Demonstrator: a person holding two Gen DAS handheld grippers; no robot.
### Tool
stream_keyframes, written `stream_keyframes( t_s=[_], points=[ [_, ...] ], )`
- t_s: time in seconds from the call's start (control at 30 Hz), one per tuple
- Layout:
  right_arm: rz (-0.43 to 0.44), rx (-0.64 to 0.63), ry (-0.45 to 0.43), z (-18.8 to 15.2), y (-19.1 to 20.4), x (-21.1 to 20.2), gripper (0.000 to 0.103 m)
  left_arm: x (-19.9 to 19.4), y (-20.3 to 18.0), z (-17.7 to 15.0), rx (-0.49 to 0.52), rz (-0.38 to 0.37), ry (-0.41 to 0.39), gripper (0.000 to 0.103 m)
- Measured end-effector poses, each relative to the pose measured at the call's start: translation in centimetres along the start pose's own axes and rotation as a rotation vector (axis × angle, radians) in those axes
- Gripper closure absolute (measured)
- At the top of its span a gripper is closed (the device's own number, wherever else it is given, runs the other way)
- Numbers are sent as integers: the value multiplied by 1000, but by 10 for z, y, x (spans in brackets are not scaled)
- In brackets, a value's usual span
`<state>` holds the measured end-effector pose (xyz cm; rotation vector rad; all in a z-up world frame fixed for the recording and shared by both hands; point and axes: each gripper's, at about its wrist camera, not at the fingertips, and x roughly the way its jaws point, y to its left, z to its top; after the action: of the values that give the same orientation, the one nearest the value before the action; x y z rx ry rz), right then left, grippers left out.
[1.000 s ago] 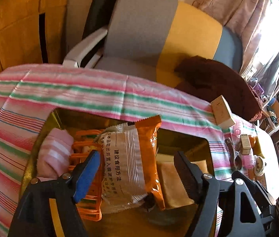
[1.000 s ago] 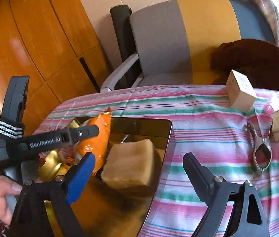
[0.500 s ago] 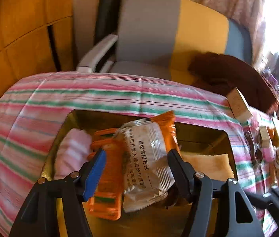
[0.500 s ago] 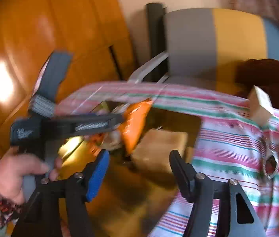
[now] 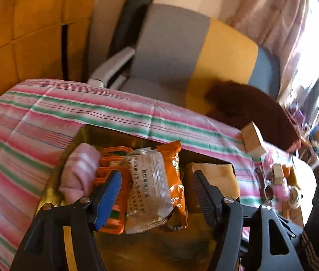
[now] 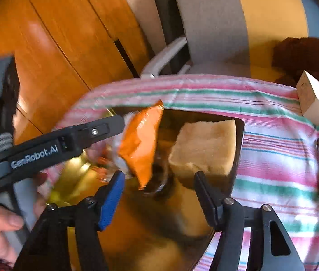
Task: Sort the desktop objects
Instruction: 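Open both tools to drop the snack bag and sponge into the tray, then move both tools back to the remaining items on the cloth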
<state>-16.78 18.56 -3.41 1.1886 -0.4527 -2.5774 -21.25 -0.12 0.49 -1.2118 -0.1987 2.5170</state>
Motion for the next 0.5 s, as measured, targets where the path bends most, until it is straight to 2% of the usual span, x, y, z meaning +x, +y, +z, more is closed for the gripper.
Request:
stream_keyframes(
  t_s=[0.13,0.23,0.5],
  points=[
    [35,77,-66,-13,-9,-28,28,-10,1,-12,-58,-13,-16,37],
    [21,83,-95,-23,-11,-47,25,-17,-9,-25,-60,-42,-12,37],
    [-55,72,-159,-52,-30,-100,23,-38,-66,-64,54,-80,-6,35]
  ],
)
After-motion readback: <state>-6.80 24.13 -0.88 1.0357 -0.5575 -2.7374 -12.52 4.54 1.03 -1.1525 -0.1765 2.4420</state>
